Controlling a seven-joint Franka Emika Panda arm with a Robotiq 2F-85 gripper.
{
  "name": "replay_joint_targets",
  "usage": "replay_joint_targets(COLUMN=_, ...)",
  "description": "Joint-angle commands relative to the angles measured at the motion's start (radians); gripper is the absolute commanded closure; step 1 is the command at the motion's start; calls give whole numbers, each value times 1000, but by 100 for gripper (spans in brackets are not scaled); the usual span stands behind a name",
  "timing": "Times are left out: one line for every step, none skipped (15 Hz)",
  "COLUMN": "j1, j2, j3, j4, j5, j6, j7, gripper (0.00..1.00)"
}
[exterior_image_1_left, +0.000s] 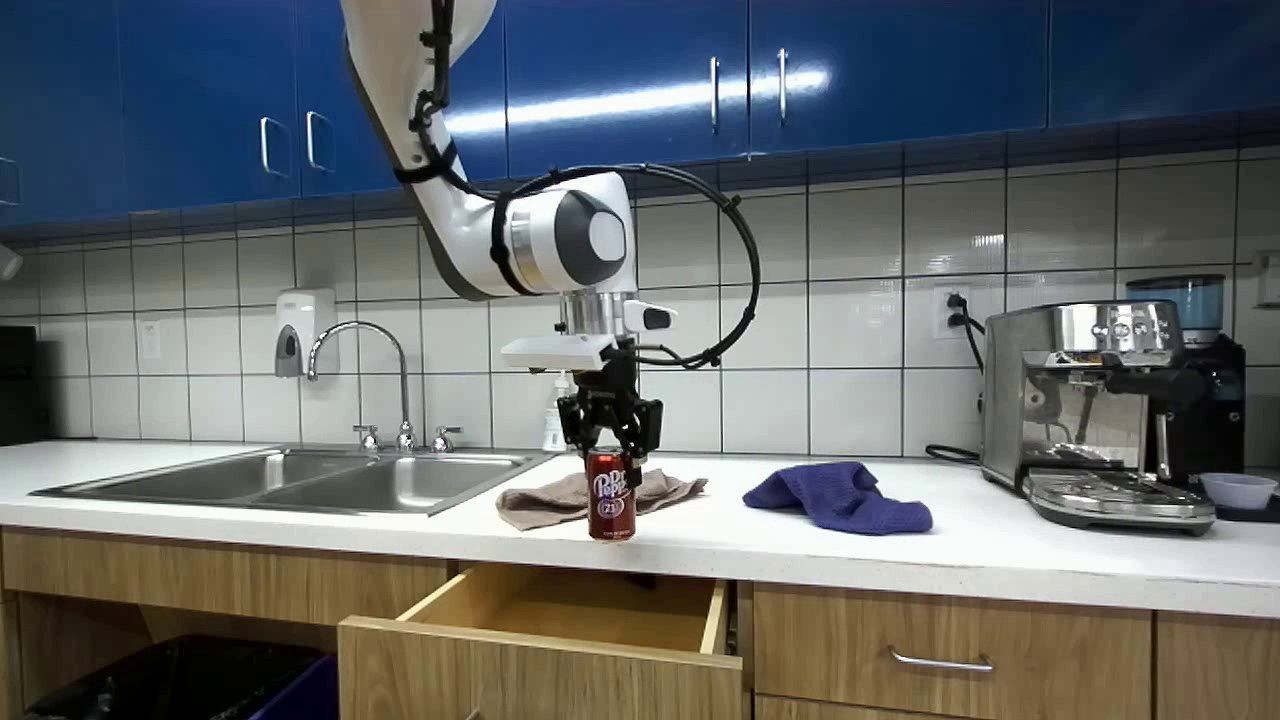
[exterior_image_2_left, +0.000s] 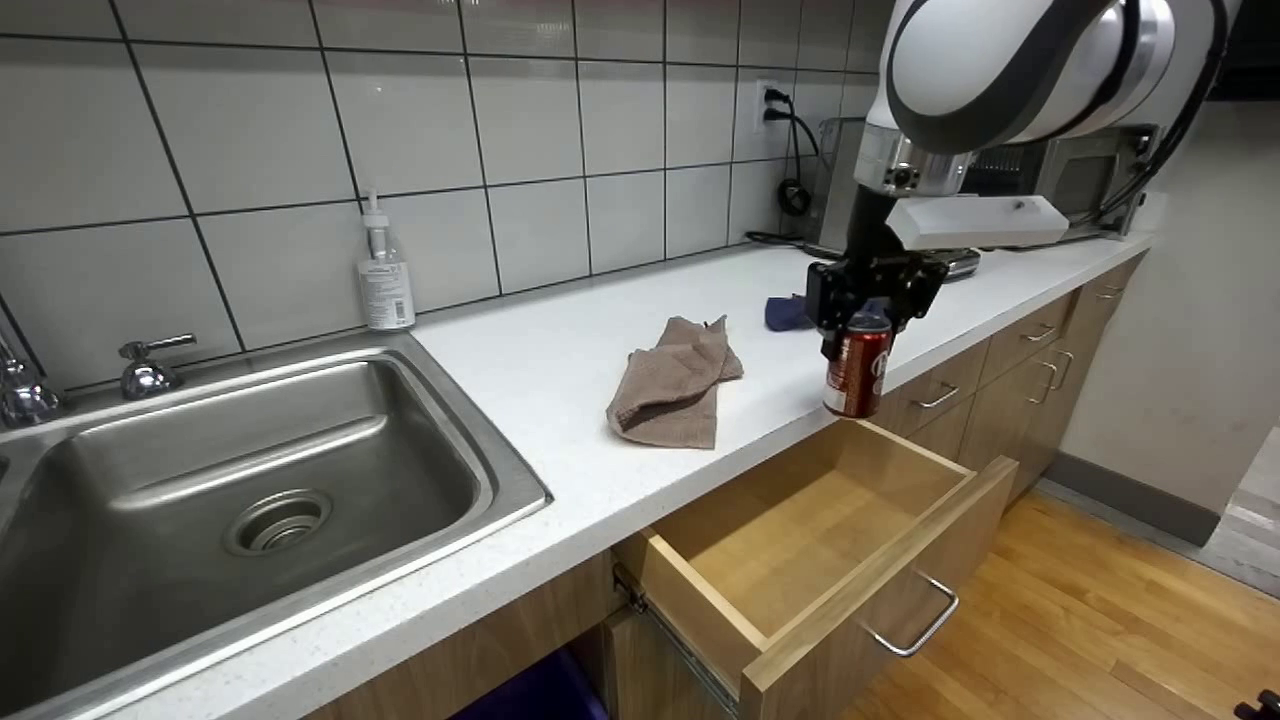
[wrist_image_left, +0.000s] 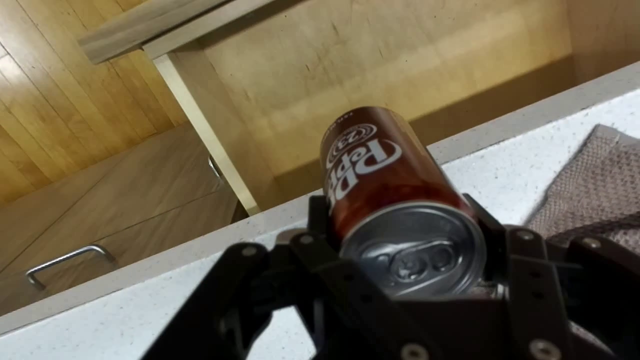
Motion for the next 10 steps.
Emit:
replay_joint_targets(j1=-11, j2=-46, j3=15, j4=-58, j5=-8, j6=35, j7=-53, gripper=62)
replay_joint_targets(j1=-12, j2=-42, j3=15, j4=-63, j5=-6, j6=42, j7=-63, gripper=62)
replay_joint_targets(j1=-13, j2=-36, j3=17, j4=-66, j5=-1, j6=50, j7=-76, gripper=62)
replay_joint_targets(j1=-14, j2=-32, j3=18, j4=-70, j5=0, j6=56, j7=-85, gripper=62)
replay_joint_targets(j1=-15, j2=-27, j3=19, j4=-73, j5=5, j6=62, j7=-97, gripper=62)
replay_joint_targets(j1=-16, j2=-25, j3=20, j4=-77, j5=6, j6=69, j7=-107, gripper=62)
replay_joint_targets(j1=-16, j2=-19, j3=20, j4=-80, j5=3, j6=82, j7=-118, gripper=62)
replay_joint_targets(j1=-17, j2=-15, j3=21, j4=-82, j5=6, j6=89, j7=-129, gripper=62)
replay_joint_targets(j1=-17, j2=-8, j3=21, j4=-84, j5=3, j6=100, j7=-137, gripper=62)
replay_joint_targets(j1=-18, j2=1, j3=21, j4=-83, j5=6, j6=106, j7=-147, gripper=62)
